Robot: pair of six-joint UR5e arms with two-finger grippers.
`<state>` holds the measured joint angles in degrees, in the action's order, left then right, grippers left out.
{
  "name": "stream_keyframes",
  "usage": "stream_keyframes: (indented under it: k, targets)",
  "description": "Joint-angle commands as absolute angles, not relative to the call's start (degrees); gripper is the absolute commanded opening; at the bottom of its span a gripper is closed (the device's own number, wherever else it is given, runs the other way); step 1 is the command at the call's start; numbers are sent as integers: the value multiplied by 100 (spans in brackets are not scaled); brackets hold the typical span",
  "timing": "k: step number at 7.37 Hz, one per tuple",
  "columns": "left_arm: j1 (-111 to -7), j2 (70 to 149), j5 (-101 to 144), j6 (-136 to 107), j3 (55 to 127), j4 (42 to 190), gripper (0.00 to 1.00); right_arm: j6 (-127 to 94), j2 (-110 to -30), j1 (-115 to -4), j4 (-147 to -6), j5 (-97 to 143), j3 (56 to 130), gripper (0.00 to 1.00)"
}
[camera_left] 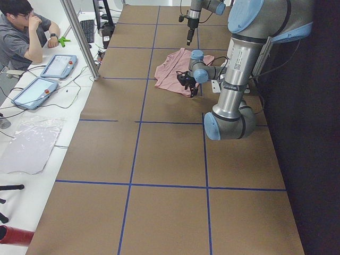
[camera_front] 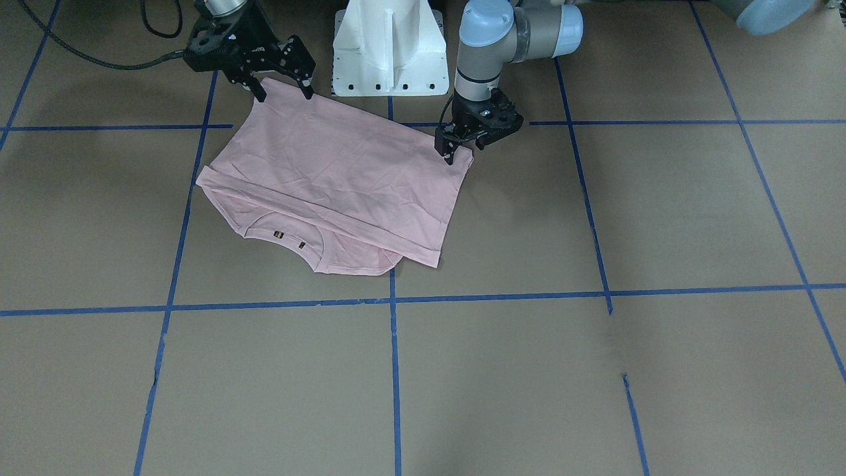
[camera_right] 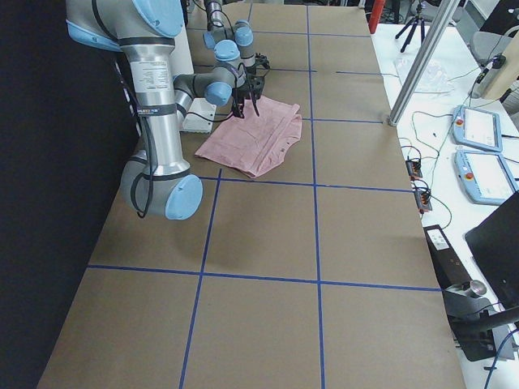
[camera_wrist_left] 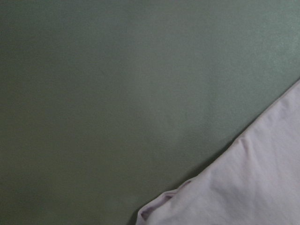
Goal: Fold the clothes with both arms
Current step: 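Grasp the shirt's folded edge with the right gripper while the left gripper approaches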
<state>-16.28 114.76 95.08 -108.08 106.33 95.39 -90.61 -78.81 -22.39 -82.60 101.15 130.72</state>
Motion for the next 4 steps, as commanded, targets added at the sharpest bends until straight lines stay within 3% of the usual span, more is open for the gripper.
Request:
stream_keyframes:
  k: [1,4]
  targets:
    - [-1617,11461,9353,-10811,10670,9536,0,-9062,-7875,-2259,-8262,10160,13069,100]
    - [-1617,11470,9378,-10784,10687,9501,0,-9062,-7875,-2303,-8262,10151,13078,100]
